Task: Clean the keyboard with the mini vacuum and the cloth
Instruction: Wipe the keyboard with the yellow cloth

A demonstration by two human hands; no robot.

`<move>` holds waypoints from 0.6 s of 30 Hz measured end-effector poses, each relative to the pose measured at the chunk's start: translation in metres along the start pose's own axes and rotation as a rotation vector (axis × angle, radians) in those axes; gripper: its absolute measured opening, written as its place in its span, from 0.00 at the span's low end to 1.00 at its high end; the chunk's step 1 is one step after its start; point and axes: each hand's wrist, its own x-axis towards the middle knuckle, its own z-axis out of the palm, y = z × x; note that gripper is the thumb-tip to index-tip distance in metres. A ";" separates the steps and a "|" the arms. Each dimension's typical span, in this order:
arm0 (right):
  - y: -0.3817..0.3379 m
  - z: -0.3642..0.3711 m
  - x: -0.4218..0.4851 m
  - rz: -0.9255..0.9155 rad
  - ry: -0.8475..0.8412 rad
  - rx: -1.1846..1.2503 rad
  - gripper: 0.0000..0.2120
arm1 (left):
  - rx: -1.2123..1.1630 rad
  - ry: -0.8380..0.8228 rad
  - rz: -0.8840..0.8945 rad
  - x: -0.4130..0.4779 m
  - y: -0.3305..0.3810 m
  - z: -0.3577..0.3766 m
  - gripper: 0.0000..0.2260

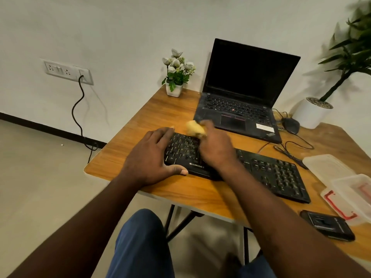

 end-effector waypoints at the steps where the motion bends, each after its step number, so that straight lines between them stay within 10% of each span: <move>1: -0.012 0.010 -0.001 -0.074 -0.051 -0.017 0.23 | -0.008 0.006 -0.006 0.000 0.000 0.000 0.59; 7: -0.024 0.014 -0.026 -0.442 -0.321 -0.130 0.24 | -0.015 -0.090 -0.045 0.004 -0.006 0.005 0.57; 18: 0.120 -0.073 -0.057 0.135 -0.115 -0.344 0.22 | 0.149 -0.167 -0.085 0.013 -0.003 0.008 0.57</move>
